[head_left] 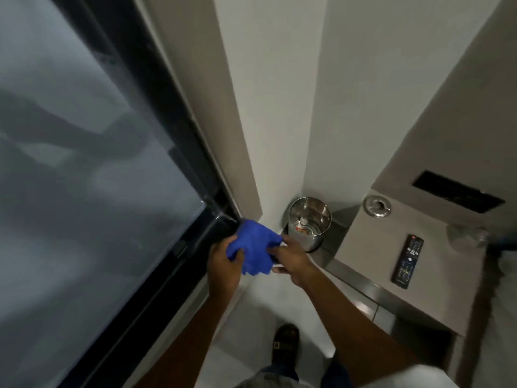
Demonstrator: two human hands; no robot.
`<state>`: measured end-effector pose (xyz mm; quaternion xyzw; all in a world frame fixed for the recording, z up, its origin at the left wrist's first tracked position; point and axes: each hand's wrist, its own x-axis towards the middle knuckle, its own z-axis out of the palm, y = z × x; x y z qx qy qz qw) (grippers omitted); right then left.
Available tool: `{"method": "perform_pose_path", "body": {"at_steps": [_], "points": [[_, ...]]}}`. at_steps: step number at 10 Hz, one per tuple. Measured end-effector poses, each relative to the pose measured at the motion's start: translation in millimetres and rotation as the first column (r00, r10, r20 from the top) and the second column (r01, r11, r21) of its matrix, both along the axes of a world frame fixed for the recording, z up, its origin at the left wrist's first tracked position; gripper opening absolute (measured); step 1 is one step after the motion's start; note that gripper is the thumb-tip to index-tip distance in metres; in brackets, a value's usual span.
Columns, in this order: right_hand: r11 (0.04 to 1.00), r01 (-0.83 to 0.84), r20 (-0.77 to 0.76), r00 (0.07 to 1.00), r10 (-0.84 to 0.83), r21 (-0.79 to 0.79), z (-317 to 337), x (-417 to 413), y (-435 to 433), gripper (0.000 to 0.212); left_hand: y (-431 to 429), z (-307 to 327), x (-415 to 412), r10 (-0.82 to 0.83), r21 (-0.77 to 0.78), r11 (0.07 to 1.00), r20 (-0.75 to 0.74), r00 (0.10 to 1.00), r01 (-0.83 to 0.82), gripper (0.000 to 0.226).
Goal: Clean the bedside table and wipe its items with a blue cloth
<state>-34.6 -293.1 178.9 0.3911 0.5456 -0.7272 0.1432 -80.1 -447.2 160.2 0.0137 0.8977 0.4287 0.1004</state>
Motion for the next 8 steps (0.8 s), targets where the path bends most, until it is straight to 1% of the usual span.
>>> {"method": "perform_pose_path", "body": {"at_steps": [1,2,3,4,5,6,7,8], "points": [[0.992,-0.08,0.029,0.997,0.078,0.093,-7.0,-41.0,-30.8,0.019,-29.0,-4.7,-21.3,0.059,-0.062,0.996,-0.041,0.997,-0.062,0.029],[0.981,-0.05,0.064,0.997,0.039,0.189,-18.3,-73.7,-50.2,0.023,-47.8,-15.0,-32.9,0.035,-0.1,0.994,-0.048,0.998,-0.04,0.03],[0.973,0.027,0.084,0.995,-0.048,0.231,-36.0,-93.1,-61.6,0.032,-56.0,-24.5,-30.0,-0.015,-0.186,0.982,-0.073,0.997,0.001,0.04],[0.961,0.047,0.105,0.991,-0.078,0.274,-51.8,-103.2,-68.3,0.038,-58.2,-39.9,-27.2,-0.256,-0.374,0.897,-0.006,0.967,0.236,0.054],[0.952,0.006,0.107,0.993,-0.041,0.305,-58.0,-105.2,-68.1,0.042,-61.0,-47.9,-37.0,-0.386,-0.502,0.779,0.086,0.918,0.375,0.061],[0.964,0.0,0.116,0.993,-0.032,0.266,-47.6,-90.8,-56.9,0.061,-68.3,-44.5,-39.6,-0.43,-0.549,0.74,0.059,0.901,0.389,0.061],[0.94,-0.043,0.145,0.989,-0.006,0.337,-33.5,-64.4,-21.0,0.07,-72.3,-46.7,-35.8,-0.484,-0.614,0.715,-0.09,0.871,0.334,0.051],[0.807,0.002,0.157,0.981,-0.117,0.59,-16.0,-19.5,30.4,0.052,-53.4,-36.3,-18.2,-0.64,-0.654,0.634,-0.143,0.755,0.413,0.057]]}}
